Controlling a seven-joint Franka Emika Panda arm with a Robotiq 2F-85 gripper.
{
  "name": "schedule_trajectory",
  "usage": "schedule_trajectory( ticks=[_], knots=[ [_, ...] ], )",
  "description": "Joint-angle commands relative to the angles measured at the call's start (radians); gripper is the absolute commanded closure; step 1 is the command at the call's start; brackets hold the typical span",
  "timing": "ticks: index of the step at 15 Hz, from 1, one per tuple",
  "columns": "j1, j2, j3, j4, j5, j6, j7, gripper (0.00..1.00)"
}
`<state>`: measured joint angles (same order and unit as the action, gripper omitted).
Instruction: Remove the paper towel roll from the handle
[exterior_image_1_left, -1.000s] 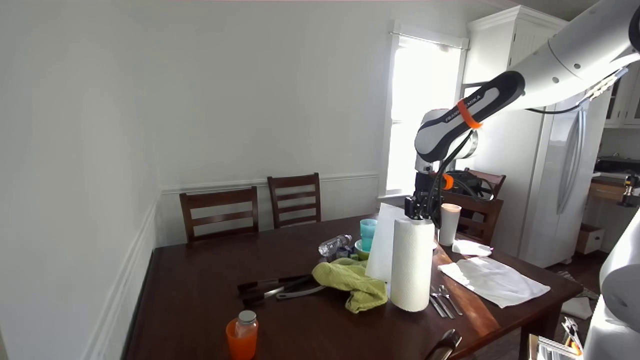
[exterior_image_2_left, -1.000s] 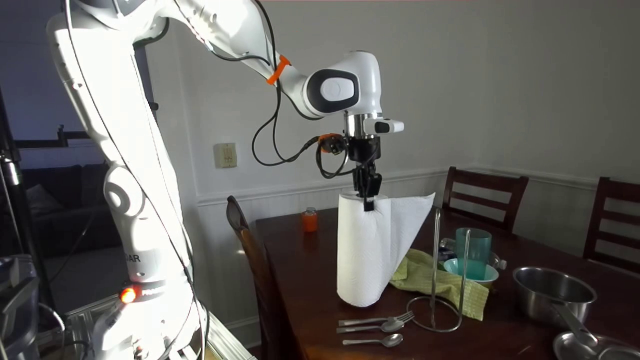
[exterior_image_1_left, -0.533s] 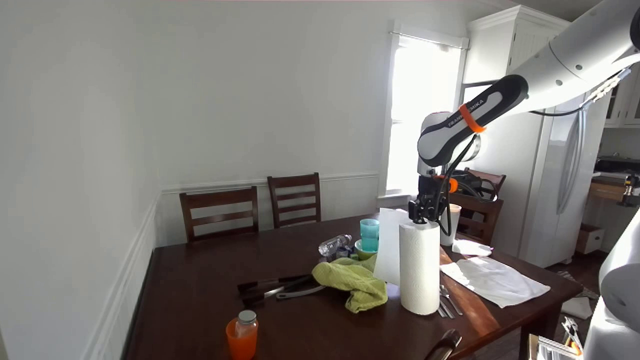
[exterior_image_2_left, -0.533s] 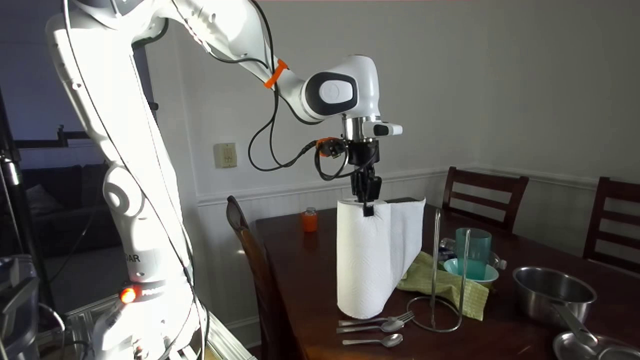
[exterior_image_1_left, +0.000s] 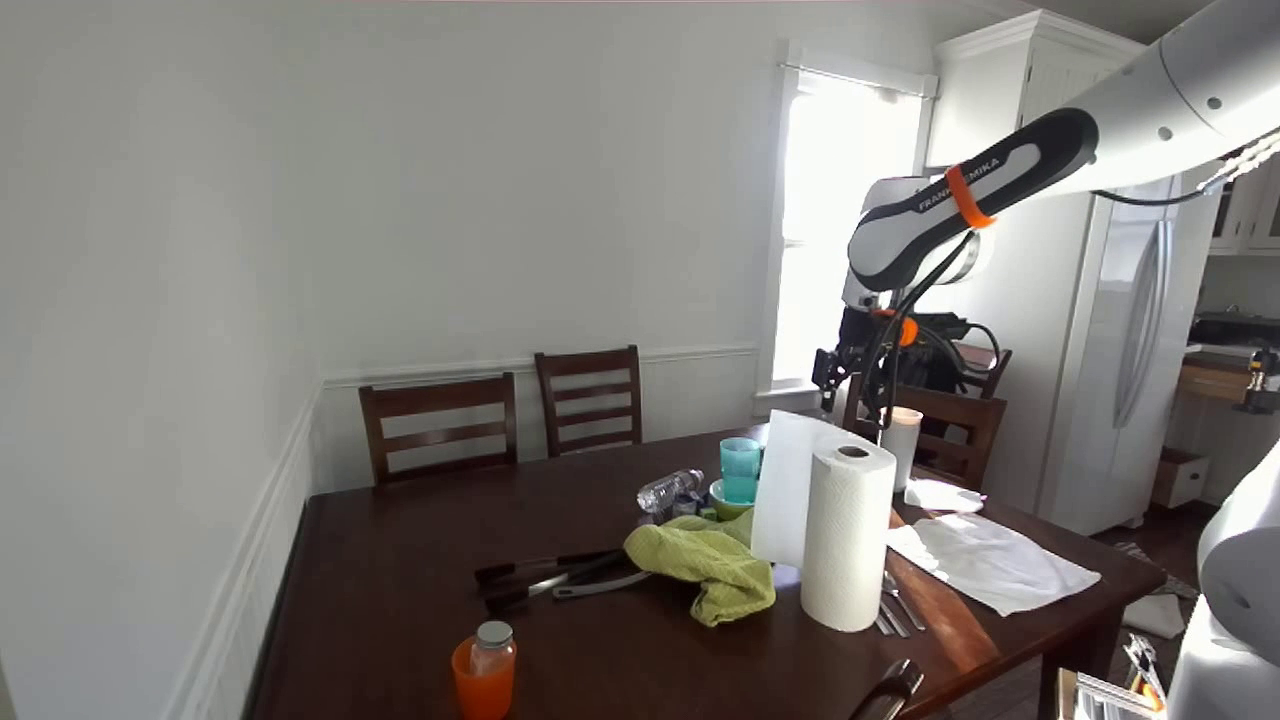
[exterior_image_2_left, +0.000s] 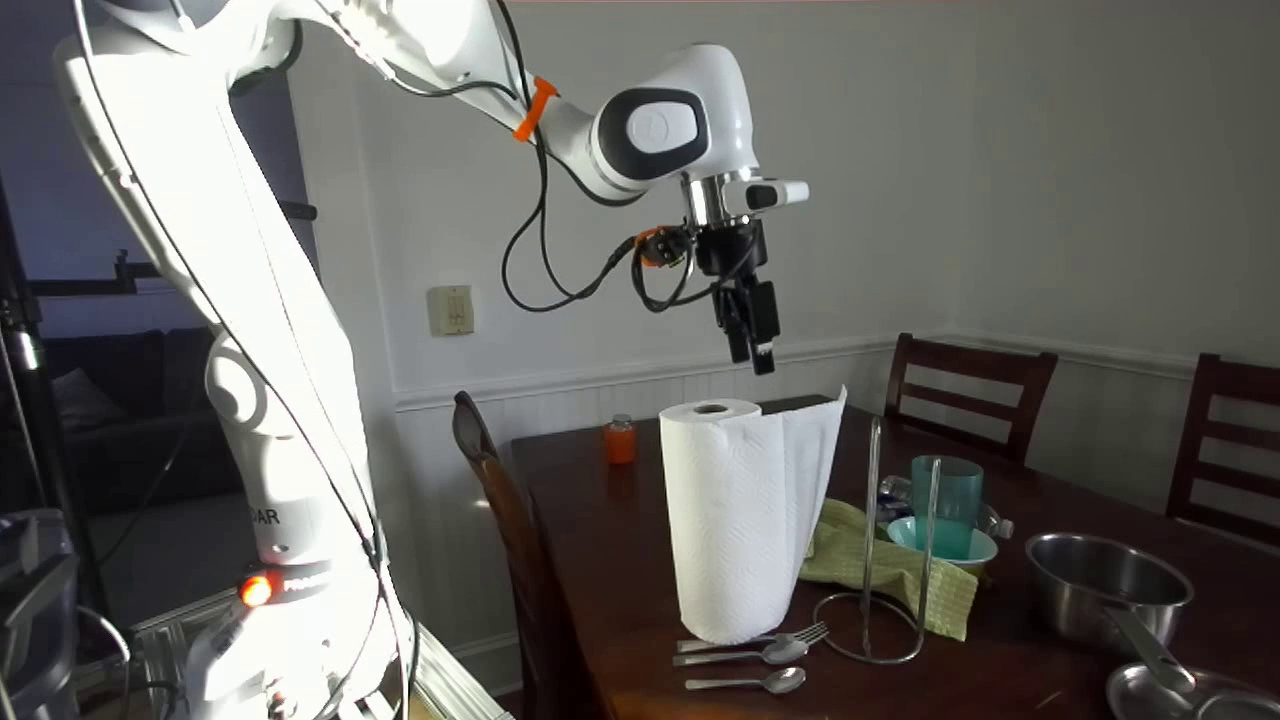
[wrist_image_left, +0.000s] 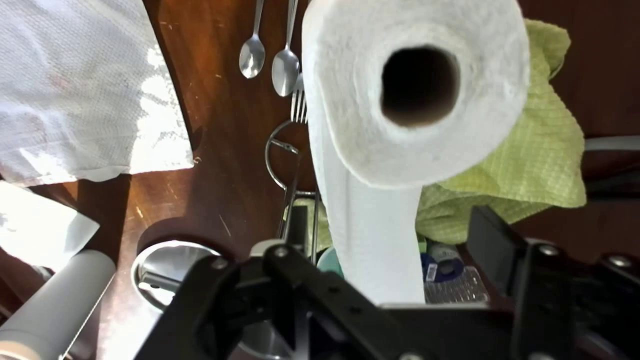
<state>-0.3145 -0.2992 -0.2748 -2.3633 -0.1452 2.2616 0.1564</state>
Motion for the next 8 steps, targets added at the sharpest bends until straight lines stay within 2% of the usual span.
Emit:
schedule_trajectory(
  ticks=[1, 7, 8],
  knots=[
    [-0.015, -0.069, 0.018, 0.056, 0.017, -0.065, 0.051, 0.00],
    [-0.014, -0.091, 0.032, 0.190, 0.017, -0.205, 0.106, 0.00],
    [-0.010, -0.085, 0.026, 0.156, 0.005, -0.158, 0.082, 0.00]
  ],
)
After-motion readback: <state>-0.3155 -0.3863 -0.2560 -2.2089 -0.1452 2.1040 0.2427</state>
